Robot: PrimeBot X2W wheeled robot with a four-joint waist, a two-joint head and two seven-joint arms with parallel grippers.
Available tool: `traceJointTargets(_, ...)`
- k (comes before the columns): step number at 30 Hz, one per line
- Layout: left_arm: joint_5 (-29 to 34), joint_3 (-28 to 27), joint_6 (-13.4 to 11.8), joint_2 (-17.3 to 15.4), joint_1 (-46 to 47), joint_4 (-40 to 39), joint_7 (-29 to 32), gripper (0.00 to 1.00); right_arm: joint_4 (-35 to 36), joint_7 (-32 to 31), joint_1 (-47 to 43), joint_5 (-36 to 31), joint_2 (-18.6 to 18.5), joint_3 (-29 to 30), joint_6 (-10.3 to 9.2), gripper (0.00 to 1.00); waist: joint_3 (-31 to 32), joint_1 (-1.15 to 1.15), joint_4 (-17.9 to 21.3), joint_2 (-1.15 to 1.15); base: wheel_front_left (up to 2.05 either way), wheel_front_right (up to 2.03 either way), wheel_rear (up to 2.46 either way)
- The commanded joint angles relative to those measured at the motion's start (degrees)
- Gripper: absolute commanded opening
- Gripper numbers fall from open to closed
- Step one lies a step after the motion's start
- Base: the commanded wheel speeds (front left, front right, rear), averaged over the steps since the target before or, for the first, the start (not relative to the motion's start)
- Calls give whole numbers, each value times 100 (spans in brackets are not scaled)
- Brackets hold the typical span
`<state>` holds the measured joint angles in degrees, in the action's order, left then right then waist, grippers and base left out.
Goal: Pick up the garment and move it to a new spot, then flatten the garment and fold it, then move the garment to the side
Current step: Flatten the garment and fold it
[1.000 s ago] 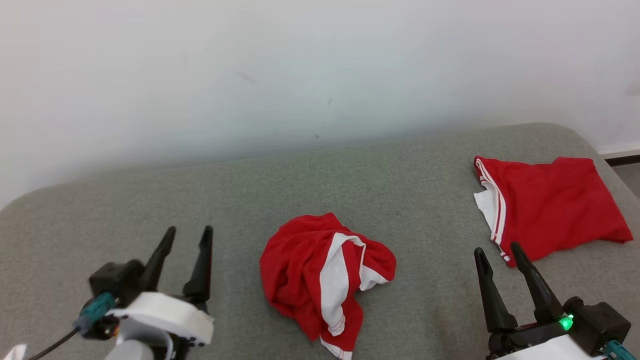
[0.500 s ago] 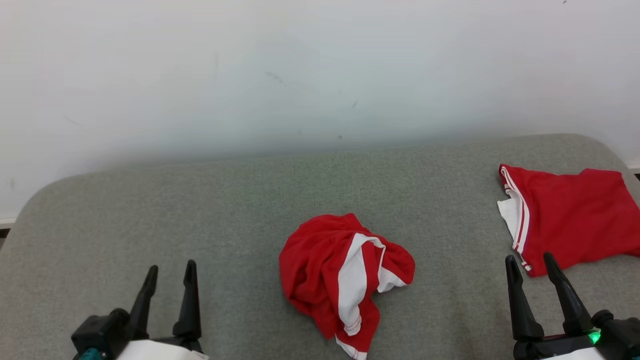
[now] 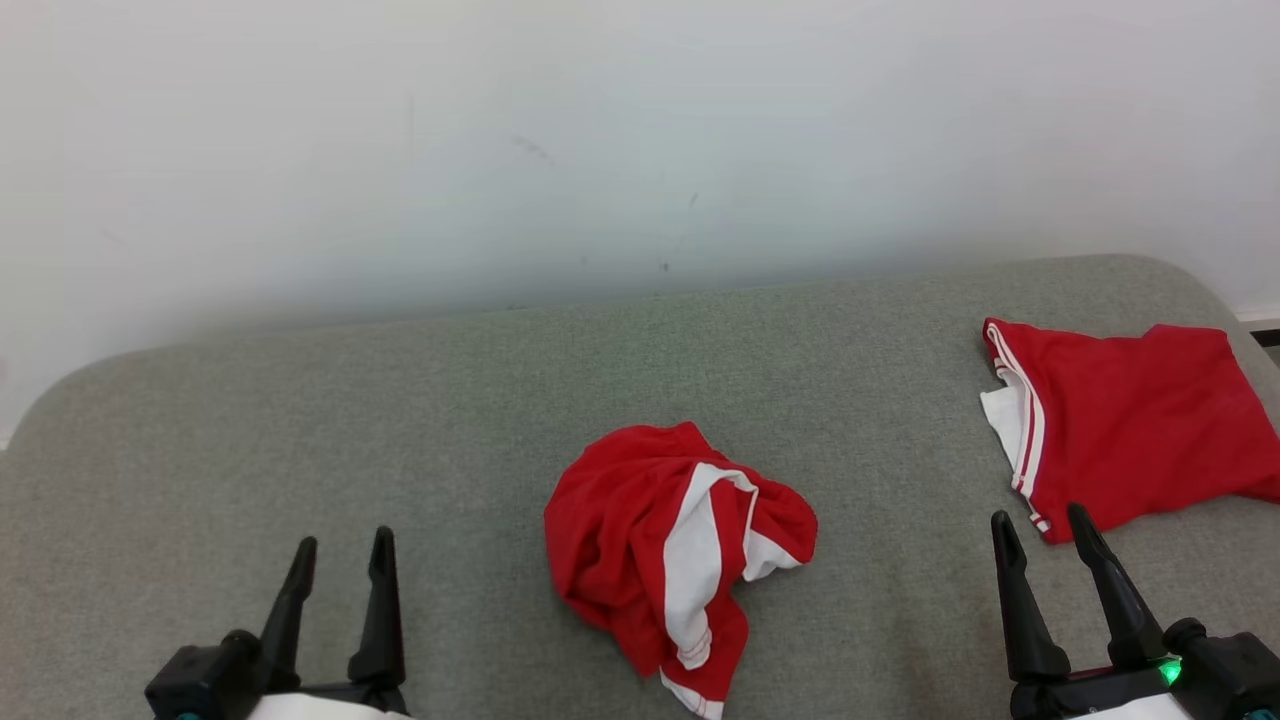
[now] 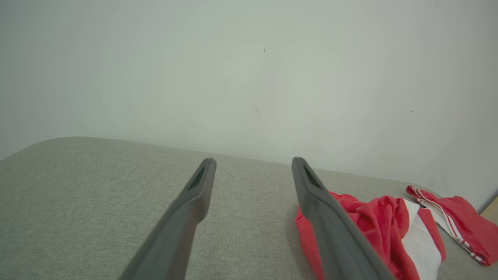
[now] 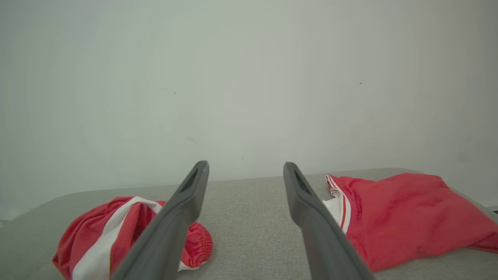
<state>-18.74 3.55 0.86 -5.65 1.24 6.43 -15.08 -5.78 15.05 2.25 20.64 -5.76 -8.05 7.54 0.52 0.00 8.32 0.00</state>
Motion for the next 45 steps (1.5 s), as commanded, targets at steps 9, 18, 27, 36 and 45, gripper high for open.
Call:
traceJointTargets(9, 227, -236, 238, 157, 10, 138, -5, 100, -43, 12, 71, -4, -30, 6, -11, 100, 25, 0, 14, 0, 0, 0, 0)
traceJointTargets(18, 288, -234, 368, 234, 55, 203, -6, 100, -300, 11, 112, 118, -122, -192, -12, 100, 33, 0, -70, 0, 0, 0, 0)
traceJointTargets(27, 283, -99, 436, 257, 116, 271, -3, 100, -1447, -557, 817, 658, -537, -927, -12, 100, -86, 0, -571, 0, 0, 0, 0)
traceJointTargets(36, 303, -21, 479, 262, 309, 353, -2, 100, -2520, -1349, 1705, 1494, -894, -1374, -11, 100, -381, 0, -1321, 0, 0, 0, 0)
traceJointTargets(45, 206, 22, 498, 263, 410, 421, -2, 100, -3165, -2118, 2158, 2301, -1127, -1802, -11, 100, -501, 0, -1800, 0, 0, 0, 0)
